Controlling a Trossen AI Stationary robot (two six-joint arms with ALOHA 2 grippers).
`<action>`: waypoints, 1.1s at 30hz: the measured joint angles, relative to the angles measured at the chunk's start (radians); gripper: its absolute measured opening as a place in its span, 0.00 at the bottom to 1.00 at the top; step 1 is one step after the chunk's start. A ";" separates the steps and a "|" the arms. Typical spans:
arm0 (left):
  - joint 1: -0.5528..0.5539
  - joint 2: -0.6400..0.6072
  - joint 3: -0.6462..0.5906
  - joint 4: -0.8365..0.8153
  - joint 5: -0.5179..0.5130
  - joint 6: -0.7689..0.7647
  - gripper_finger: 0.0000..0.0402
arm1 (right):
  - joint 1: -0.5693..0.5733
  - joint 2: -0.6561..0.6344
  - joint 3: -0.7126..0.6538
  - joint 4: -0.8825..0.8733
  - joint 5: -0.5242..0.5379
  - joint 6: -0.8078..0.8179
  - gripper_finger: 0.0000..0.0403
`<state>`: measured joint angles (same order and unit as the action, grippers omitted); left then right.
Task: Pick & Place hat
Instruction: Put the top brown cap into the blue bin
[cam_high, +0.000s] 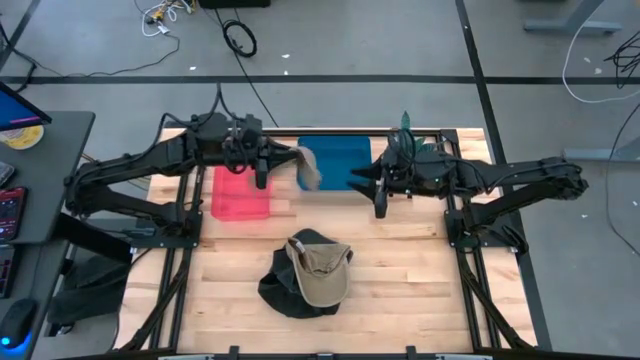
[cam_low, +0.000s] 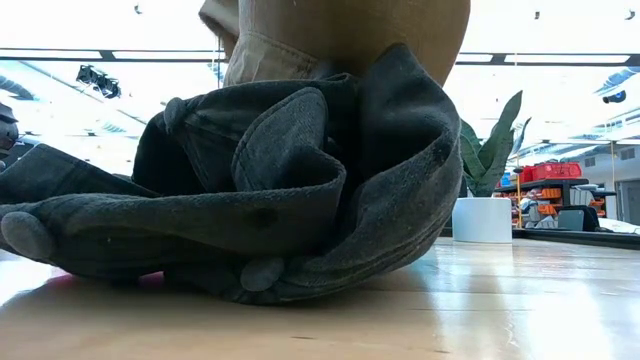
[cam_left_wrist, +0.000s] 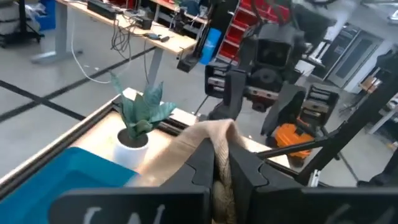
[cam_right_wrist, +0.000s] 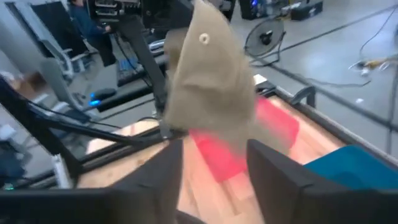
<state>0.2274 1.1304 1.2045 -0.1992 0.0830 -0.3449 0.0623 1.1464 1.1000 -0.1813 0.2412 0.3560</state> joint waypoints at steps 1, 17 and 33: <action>0.001 -0.009 0.000 -0.014 -0.004 0.017 0.05 | -0.004 -0.002 0.000 -0.001 -0.012 0.008 0.52; 0.039 -0.205 0.000 -0.464 -0.147 0.331 0.05 | -0.018 -0.015 0.000 -0.025 -0.026 0.090 0.61; 0.057 -0.129 0.001 -0.701 -0.470 0.530 0.05 | -0.018 0.075 0.000 -0.013 -0.025 0.220 0.58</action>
<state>0.2841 1.0018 1.2053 -0.8999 -0.3872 0.1852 0.0448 1.2218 1.1004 -0.1944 0.2161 0.5763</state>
